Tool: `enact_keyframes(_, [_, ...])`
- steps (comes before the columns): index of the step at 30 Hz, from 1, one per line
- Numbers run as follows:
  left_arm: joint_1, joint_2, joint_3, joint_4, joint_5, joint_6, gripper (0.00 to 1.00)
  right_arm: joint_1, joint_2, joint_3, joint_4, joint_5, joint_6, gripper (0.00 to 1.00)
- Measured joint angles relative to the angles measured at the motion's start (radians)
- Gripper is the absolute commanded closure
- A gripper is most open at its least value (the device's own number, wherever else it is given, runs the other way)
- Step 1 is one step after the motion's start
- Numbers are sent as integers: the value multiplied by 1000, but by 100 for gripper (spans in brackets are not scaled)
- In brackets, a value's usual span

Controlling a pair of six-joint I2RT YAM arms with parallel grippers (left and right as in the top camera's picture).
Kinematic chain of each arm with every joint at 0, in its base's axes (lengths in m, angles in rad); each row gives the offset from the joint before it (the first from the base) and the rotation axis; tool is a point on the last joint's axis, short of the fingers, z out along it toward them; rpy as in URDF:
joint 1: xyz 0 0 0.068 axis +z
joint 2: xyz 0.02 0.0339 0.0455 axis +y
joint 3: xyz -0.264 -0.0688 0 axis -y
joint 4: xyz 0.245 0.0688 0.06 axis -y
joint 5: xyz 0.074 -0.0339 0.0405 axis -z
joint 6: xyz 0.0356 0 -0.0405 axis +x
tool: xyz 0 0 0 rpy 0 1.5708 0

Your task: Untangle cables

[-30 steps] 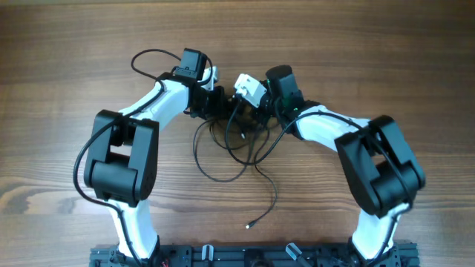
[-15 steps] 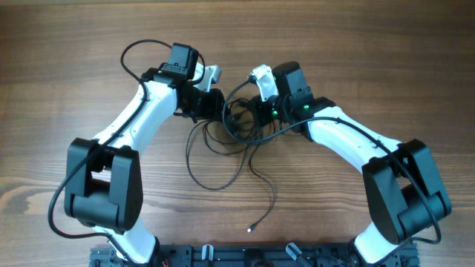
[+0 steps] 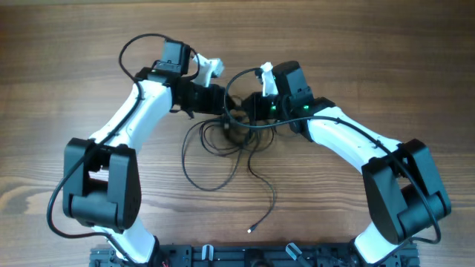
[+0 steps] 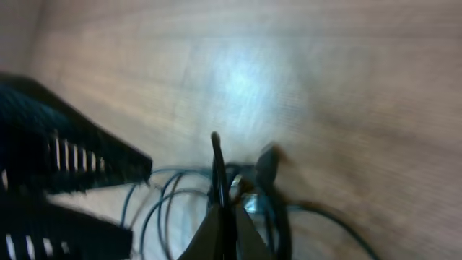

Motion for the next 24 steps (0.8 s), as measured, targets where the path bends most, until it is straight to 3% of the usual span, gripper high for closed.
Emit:
enact_keyframes(12, [-51, 147, -1, 107, -121, -60, 49, 0, 33, 0, 24, 230, 90, 96])
enact_keyframes(19, [-51, 192, -1, 116, -165, -86, 49, 1, 48, 0, -7, 426, 282, 96])
enact_keyframes(21, [-51, 195, -1, 118, -162, -90, 56, 1, 48, 0, -26, 483, 338, 96])
enact_keyframes(24, [-50, 201, -1, 126, -159, -109, 75, 1, 48, 0, -39, 526, 385, 96])
